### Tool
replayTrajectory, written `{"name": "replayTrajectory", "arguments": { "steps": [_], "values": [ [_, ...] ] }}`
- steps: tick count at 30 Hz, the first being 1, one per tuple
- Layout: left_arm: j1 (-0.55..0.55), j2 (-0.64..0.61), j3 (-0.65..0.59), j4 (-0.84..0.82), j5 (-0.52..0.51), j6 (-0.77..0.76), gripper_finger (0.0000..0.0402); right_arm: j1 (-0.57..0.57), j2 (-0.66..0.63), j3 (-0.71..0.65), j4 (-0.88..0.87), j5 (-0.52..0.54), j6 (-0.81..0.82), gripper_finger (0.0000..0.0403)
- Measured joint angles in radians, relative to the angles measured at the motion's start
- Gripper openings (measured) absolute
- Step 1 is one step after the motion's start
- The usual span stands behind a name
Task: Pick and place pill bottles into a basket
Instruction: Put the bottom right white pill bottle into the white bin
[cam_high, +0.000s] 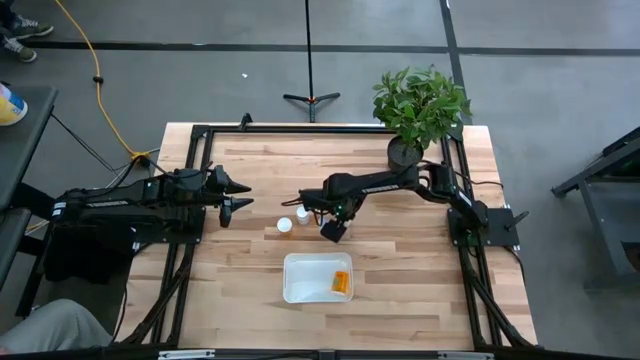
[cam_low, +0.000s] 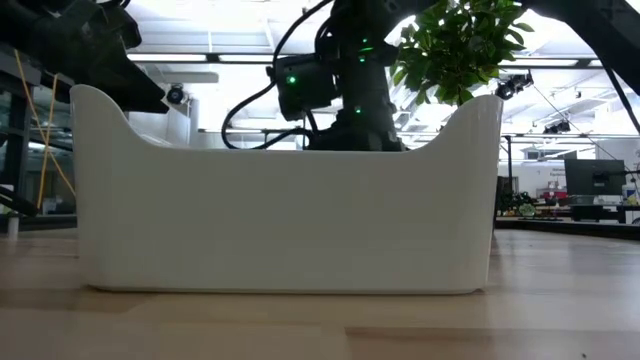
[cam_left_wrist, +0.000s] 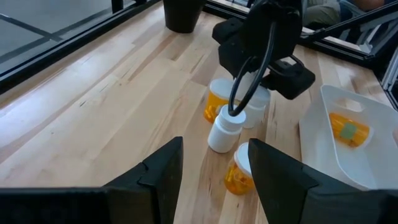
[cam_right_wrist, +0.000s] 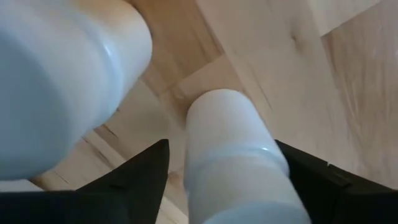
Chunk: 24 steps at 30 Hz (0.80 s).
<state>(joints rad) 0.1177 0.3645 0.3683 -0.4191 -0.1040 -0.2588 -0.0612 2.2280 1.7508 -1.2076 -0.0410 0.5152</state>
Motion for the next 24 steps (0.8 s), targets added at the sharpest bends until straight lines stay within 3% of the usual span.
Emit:
{"name": "replayTrajectory", "arguments": {
  "steps": [9, 24],
  "values": [
    [0.000, 0.000, 0.000, -0.003, 0.000, 0.000, 0.0216, 0.000, -0.001, 0.000, 0.033, -0.009, -0.012, 0.0162],
    [0.000, 0.000, 0.000, -0.003, 0.000, 0.000, 0.0216, 0.000, -0.035, 0.002, 0.024, -0.022, 0.005, 0.0162]
  ]
}}
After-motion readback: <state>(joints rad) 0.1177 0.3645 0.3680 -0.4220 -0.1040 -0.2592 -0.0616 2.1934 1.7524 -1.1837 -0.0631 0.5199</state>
